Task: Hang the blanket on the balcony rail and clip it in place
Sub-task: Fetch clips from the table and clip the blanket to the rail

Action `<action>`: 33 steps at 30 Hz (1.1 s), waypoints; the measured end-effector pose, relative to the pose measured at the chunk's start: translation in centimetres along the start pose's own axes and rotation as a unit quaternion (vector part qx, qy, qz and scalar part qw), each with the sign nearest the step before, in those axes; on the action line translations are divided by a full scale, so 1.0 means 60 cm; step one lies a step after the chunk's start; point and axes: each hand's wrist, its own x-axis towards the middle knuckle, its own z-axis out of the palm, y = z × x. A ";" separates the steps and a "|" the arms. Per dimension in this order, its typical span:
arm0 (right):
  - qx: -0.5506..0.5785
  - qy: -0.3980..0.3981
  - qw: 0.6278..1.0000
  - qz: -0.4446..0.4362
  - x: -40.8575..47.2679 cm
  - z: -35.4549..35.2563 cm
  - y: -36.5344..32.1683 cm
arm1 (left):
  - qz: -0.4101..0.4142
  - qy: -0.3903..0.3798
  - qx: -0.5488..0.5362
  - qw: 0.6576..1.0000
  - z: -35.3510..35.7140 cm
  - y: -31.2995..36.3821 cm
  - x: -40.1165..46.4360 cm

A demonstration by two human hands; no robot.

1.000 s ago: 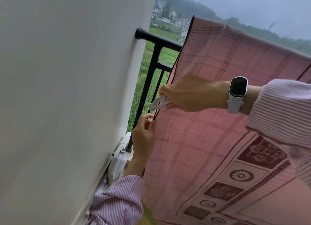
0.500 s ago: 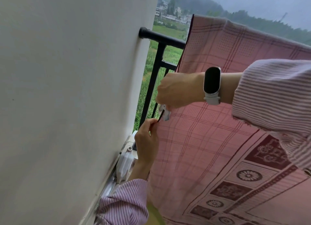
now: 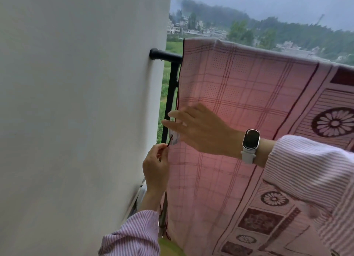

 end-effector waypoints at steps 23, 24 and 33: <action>0.056 -0.071 0.637 0.766 -1.256 -0.185 -0.133 | 0.262 -0.550 0.166 0.775 0.626 0.377 -0.864; 0.032 -0.077 0.608 0.790 -1.310 -0.207 -0.140 | 0.286 -0.581 0.171 0.743 0.659 0.400 -0.915; -0.131 -0.090 0.429 0.889 -1.722 -0.326 -0.195 | 0.441 -0.668 0.037 0.599 0.930 0.562 -1.299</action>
